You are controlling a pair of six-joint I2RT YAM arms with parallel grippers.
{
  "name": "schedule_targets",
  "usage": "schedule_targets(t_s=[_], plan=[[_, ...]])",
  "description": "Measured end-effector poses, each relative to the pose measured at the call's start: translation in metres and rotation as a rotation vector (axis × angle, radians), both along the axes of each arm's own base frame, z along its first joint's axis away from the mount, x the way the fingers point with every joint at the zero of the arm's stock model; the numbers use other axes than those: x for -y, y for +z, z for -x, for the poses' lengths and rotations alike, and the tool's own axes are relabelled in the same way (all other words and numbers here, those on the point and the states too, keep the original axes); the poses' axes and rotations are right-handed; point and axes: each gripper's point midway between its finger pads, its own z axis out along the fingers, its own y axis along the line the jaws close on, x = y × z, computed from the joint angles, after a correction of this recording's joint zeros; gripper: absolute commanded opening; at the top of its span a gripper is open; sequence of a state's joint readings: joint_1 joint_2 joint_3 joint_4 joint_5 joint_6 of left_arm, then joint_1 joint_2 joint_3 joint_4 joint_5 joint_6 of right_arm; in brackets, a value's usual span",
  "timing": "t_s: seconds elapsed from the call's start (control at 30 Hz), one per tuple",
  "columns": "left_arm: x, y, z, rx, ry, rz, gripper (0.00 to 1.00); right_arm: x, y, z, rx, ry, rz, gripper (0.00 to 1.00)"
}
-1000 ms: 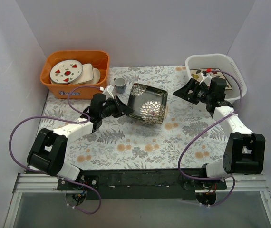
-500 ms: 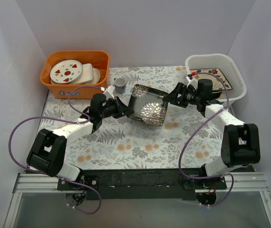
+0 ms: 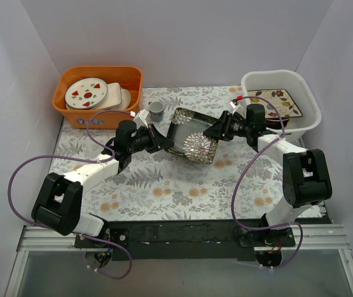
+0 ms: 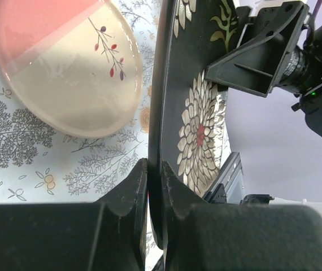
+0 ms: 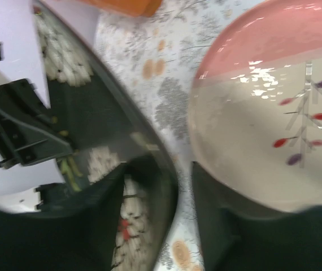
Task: Place the plates into the plastic bin on the countertop
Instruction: Pick up the plate at the center of the board, then place the plate in the plastic bin.
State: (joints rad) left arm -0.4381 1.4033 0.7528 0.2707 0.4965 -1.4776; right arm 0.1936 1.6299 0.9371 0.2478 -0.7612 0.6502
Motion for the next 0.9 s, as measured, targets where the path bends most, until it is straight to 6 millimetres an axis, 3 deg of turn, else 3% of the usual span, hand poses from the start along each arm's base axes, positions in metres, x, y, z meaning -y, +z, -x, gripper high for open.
schedule_targets(t_s=[0.03,0.07,0.1,0.13,0.23,0.43,0.63,0.9], plan=[[0.000,-0.001,0.000,-0.003,0.000,-0.002,0.00,-0.002,0.002,0.001,0.001,0.010,-0.010,0.38],[-0.001,-0.002,0.001,-0.005,0.000,-0.006,0.00,-0.004,0.003,0.001,0.006,0.015,-0.014,0.17],[-0.001,-0.003,0.001,-0.009,-0.001,-0.010,0.00,-0.006,0.005,0.002,-0.001,0.021,-0.028,0.03],[-0.002,-0.006,0.001,-0.017,0.002,-0.019,0.00,-0.007,0.007,0.003,-0.016,0.022,-0.042,0.01],[-0.005,-0.003,0.000,-0.013,0.004,-0.012,0.00,-0.006,0.018,0.007,-0.045,0.047,-0.101,0.01],[-0.005,0.000,0.001,-0.007,0.002,-0.007,0.01,-0.007,0.022,0.007,-0.051,0.051,-0.119,0.01],[-0.005,0.000,0.001,-0.006,0.003,-0.007,0.15,-0.007,0.022,0.007,-0.051,0.052,-0.119,0.01],[-0.003,0.001,0.001,0.002,0.001,-0.007,0.48,-0.010,0.020,0.007,-0.038,0.051,-0.106,0.01]])
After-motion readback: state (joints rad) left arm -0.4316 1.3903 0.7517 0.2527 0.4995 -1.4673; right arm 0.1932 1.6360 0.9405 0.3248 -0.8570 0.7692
